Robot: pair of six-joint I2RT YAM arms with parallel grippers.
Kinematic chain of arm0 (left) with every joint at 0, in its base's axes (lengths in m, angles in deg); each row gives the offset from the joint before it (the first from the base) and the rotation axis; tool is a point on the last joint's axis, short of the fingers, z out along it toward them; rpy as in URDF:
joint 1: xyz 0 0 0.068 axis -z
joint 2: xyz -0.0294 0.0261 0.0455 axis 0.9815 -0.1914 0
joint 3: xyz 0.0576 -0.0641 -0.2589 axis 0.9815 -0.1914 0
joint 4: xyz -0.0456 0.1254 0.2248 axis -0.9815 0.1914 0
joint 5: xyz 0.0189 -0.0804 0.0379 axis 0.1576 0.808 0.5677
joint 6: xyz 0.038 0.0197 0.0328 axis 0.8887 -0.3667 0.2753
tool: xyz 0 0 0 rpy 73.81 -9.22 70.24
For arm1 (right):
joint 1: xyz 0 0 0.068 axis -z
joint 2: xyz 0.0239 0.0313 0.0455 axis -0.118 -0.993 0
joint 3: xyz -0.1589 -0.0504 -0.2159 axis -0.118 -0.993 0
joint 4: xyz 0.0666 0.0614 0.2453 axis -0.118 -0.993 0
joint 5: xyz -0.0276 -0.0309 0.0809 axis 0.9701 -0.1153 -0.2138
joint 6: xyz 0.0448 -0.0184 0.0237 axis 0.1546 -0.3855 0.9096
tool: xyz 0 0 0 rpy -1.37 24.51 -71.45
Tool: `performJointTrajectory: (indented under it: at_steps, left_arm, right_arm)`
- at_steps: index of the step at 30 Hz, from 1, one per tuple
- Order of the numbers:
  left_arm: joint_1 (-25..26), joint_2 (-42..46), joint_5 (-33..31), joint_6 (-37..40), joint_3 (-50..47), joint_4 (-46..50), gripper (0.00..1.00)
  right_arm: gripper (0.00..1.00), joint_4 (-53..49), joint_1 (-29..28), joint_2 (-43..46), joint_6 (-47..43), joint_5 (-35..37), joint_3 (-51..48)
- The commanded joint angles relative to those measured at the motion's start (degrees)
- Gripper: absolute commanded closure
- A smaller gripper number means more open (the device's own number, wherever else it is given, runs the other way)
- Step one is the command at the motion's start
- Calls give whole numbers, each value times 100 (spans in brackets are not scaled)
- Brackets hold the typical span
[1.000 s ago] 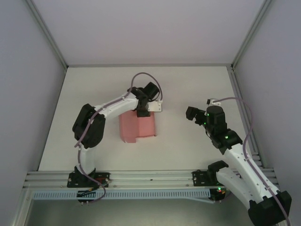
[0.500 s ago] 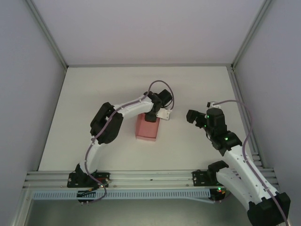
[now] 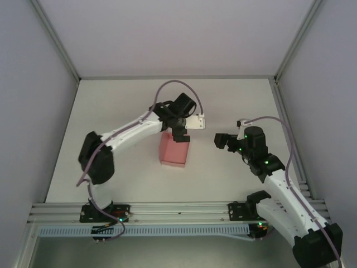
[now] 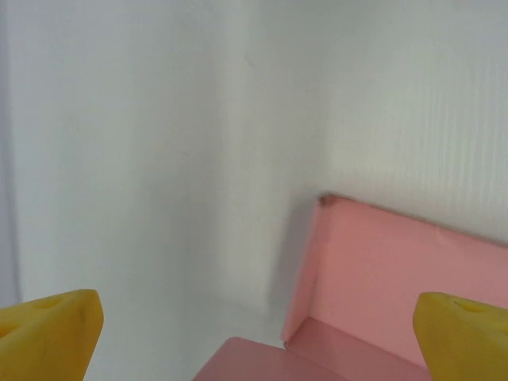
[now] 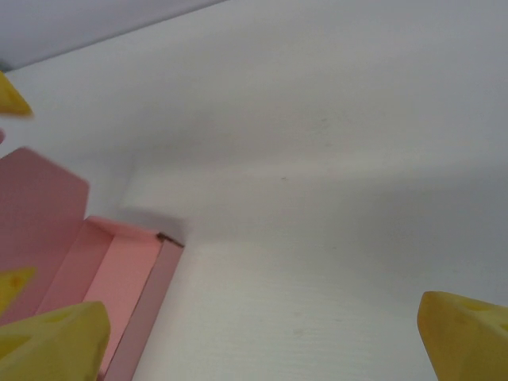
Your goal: Assemble paper box
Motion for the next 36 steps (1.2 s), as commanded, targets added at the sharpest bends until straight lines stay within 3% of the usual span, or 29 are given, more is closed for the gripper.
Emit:
performJointTrajectory:
  at_steps: [1,4,6,11,16,24,28,32,36]
  left_arm:
    - [-315,968,544,-1602,-720,-1590,0]
    - [-740,1728,509,-3408,-1599,-2522,0]
    - [-1210,2139,526,-4642,-1976,-2632,0]
    - [-2180,3157,528,-5926,-3388,-2953,0]
    - [-2737,3772,342,-6393,-4266,-2688,0]
    - [-2792,4068,74,-6384,-4776,-2564,0]
    - [-2801,4222,-32,-6447,-4945,-2736,0]
    - [-2810,4264,-87,-6444,-4956,-2696,0]
    - [-2820,4295,-164,-6483,-4947,-2662,0]
  right_arm:
    - [0,445,8,-509,-701,-1082,291]
    - [0,619,-74,-1214,-852,-1185,549]
    - [0,627,-237,-1758,-1080,-1242,824]
    - [0,10,-1010,-3311,-1877,-836,1949]
    - [2,-411,-1482,-4872,-2320,-476,3144]
    - [17,-592,-1948,-6226,-2529,-290,4142]
    - [40,-640,-2000,-6611,-2364,-275,4375]
    - [79,-409,-2069,-6645,-2081,90,4276]
    - [94,-199,-2117,-6436,-1717,420,4070]
